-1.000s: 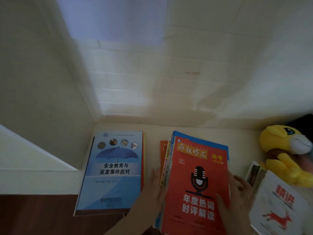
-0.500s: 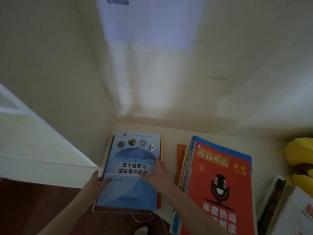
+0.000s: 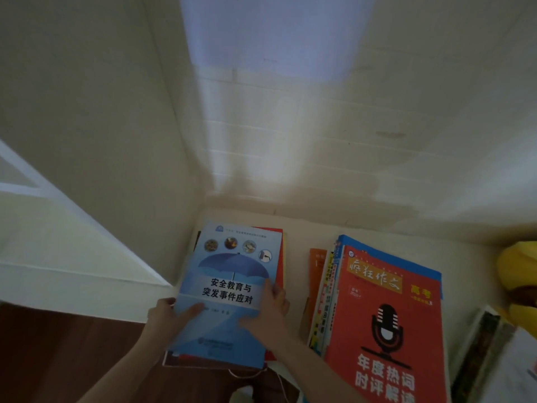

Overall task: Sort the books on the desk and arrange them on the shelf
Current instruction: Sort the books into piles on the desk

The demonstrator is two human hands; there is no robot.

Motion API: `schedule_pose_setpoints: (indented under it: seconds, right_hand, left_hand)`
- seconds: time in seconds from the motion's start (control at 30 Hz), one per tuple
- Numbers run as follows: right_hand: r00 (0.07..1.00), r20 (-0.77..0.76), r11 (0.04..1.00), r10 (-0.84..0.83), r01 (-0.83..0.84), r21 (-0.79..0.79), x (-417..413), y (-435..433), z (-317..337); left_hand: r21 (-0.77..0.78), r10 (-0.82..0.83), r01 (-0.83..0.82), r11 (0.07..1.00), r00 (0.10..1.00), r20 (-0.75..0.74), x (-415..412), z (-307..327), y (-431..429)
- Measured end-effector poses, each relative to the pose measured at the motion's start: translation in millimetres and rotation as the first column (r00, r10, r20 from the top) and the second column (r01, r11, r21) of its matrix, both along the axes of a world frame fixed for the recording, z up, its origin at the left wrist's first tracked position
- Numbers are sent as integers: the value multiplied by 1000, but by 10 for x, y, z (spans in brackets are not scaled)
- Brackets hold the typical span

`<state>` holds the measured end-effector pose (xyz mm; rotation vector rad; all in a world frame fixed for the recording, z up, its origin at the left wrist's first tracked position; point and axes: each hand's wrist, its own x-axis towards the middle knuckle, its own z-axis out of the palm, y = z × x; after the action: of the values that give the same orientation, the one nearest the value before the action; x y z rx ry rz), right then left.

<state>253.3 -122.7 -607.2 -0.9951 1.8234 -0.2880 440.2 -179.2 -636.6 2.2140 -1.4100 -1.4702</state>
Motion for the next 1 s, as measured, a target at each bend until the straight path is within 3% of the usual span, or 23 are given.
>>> schedule_pose_setpoints:
  seconds: [0.1, 0.23, 0.33, 0.4, 0.6, 0.77, 0.93, 1.0]
  right_hand:
    - [994, 0, 993, 109, -109, 53, 14, 33, 16]
    - [997, -19, 997, 79, -79, -14, 3, 109, -62]
    - [981, 108, 973, -163, 178, -145, -47, 92, -132]
    - [916, 254, 913, -310, 361, -190, -106, 65, -136]
    - [681, 577, 724, -452, 657, -209, -414, 97, 226]
    - [746, 516, 708, -421, 626, -328, -1025, 384, 884]
    - [731, 463, 630, -502, 675, -383, -1589, 893, 1328]
    - [728, 390, 627, -564, 685, -371, -1736, 1109, 1308]
  left_hand:
    - [-36, -65, 67, 997, 997, 51, -52, -8, 55]
    - [-127, -38, 40, 991, 999, 25, 7, -40, 157]
    - [-223, -43, 23, 975, 995, -85, -27, 250, 282]
    - [-289, -92, 45, 956, 984, -152, -37, 387, 327]
    - [-321, -38, -103, 942, 913, -405, -142, 993, 328]
    - [-340, -160, -61, 938, 796, -584, -583, 1412, 458]
    - [-176, -208, 116, 977, 671, -711, -1177, 1333, 691]
    - [-184, -293, 231, 955, 654, -698, -1382, 1214, 831]
